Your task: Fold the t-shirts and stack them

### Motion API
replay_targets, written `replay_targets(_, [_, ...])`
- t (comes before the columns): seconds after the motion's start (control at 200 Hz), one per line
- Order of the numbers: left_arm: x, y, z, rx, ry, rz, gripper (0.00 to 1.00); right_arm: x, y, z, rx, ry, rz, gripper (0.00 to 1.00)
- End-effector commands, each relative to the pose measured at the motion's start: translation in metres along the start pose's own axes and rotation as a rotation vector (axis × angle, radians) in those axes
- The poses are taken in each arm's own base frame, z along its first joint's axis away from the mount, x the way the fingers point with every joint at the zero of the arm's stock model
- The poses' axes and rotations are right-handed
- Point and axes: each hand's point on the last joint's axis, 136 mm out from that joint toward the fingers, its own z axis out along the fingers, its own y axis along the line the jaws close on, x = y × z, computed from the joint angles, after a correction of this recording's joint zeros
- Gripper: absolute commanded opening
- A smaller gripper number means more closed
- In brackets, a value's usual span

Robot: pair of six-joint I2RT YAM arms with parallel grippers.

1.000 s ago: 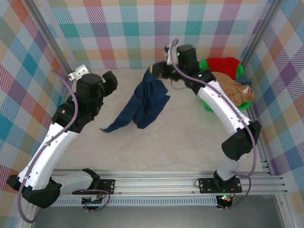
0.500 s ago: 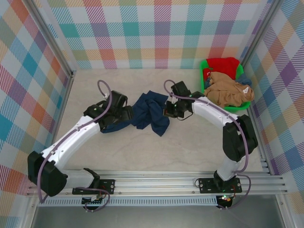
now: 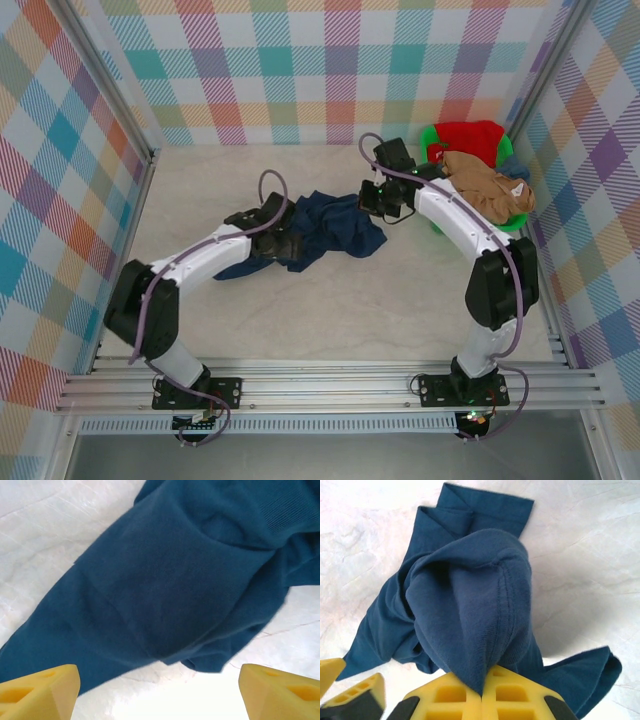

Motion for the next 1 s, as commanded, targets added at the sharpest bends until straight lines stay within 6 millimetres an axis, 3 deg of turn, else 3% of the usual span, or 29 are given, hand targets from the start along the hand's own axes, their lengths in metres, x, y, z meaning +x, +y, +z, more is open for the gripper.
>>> replay_targets(0.0, [0.0, 0.011, 0.009, -0.091, 0.003, 0.125, 0.85, -0.02, -0.009, -0.005, 0.03, -0.019, 0.002, 0.0])
replay_targets(0.135, [-0.001, 0.027, 0.016, -0.189, -0.022, 0.166, 0.84, -0.035, -0.007, -0.003, 0.024, -0.016, -0.013, 0.0])
replay_targets(0.2, [-0.005, 0.025, 0.021, -0.194, -0.029, 0.192, 0.79, -0.039, -0.005, -0.002, 0.014, -0.014, -0.009, 0.0])
replay_targets(0.26, [-0.008, 0.023, 0.026, -0.196, -0.033, 0.203, 0.67, -0.042, -0.004, 0.0, 0.004, -0.014, -0.004, 0.0])
replay_targets(0.39, [-0.018, 0.022, 0.028, -0.207, -0.06, 0.211, 0.27, -0.048, -0.001, 0.002, -0.001, -0.016, 0.0, 0.0])
replay_targets(0.54, [-0.024, 0.017, 0.024, -0.186, -0.081, 0.207, 0.0, -0.059, 0.003, -0.004, -0.004, -0.042, -0.008, 0.0])
replay_targets(0.765, [-0.042, 0.014, -0.009, -0.135, -0.159, 0.1, 0.01, -0.069, 0.005, -0.017, -0.011, -0.096, -0.025, 0.0])
replay_targets(0.805, [-0.046, 0.008, -0.014, -0.096, -0.169, 0.081, 0.12, -0.07, 0.007, -0.019, -0.022, -0.102, -0.03, 0.0])
replay_targets(0.895, [-0.051, -0.019, -0.015, 0.046, -0.16, 0.073, 0.55, -0.07, 0.008, -0.024, -0.024, -0.113, -0.038, 0.0])
replay_targets(0.995, [-0.052, -0.039, -0.004, 0.101, -0.131, 0.102, 0.67, -0.07, 0.007, -0.029, -0.02, -0.126, -0.051, 0.0])
